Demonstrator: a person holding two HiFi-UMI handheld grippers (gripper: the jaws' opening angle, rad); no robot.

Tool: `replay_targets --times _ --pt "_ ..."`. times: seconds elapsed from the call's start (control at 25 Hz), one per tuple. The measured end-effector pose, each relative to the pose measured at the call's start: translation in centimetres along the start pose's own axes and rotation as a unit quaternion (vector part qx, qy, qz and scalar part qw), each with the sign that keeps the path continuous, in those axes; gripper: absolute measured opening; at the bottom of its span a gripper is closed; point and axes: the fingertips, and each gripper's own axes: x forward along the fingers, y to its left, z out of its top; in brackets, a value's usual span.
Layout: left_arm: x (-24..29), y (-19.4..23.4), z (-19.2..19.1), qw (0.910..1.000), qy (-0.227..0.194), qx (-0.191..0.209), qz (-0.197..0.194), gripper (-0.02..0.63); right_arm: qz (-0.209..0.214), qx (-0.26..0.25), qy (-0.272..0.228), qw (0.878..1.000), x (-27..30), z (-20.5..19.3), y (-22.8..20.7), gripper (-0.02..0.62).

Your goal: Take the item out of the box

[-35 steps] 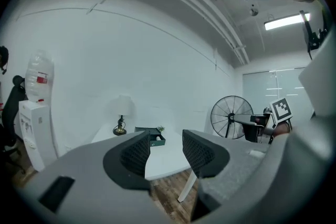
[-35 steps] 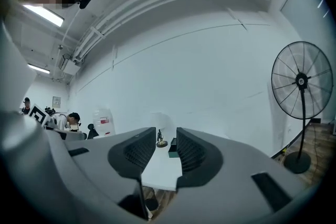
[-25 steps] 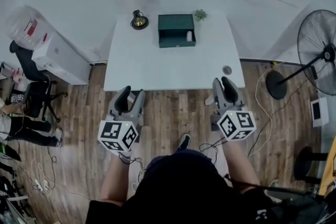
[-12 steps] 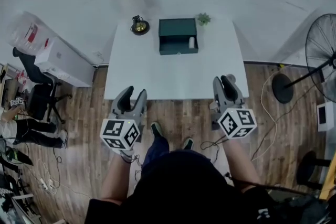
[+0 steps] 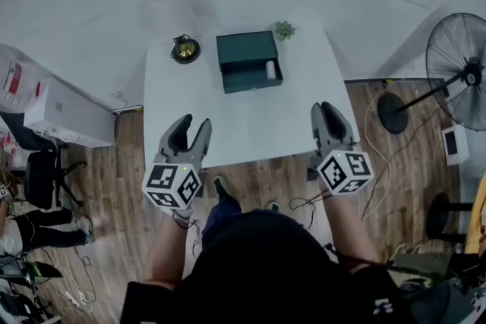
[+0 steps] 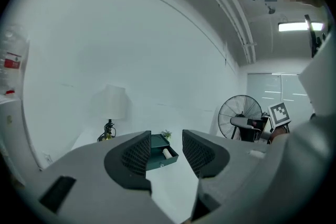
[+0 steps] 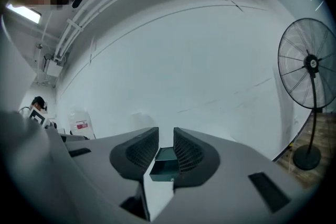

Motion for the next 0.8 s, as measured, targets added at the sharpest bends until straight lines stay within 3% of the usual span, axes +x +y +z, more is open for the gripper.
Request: replay_targets --times 0.2,0.4,0.6,0.8 --pt "3.8 5.9 0.8 0.9985 0.011 -0.008 -0.054 0.184 -0.055 -0.017 0.019 0.998 5.0 -1.1 1.9 0.098" --pt "6.4 10.1 0.4 0.9959 0.029 -0.023 -0.082 0.184 -0.088 -0.006 0.060 0.994 9.2 -3.3 2.5 0.097" --pt "8.6 12.3 -0.7 0.9942 0.051 -0.030 -0.090 0.184 -0.101 -0.030 0.115 0.988 13.2 -6.1 1.3 0.081" --pt "10.5 14.3 -0.8 0.9949 0.068 -0.028 -0.069 0.184 -0.093 -0.037 0.159 0.982 17.7 -9.1 -0.9 0.088"
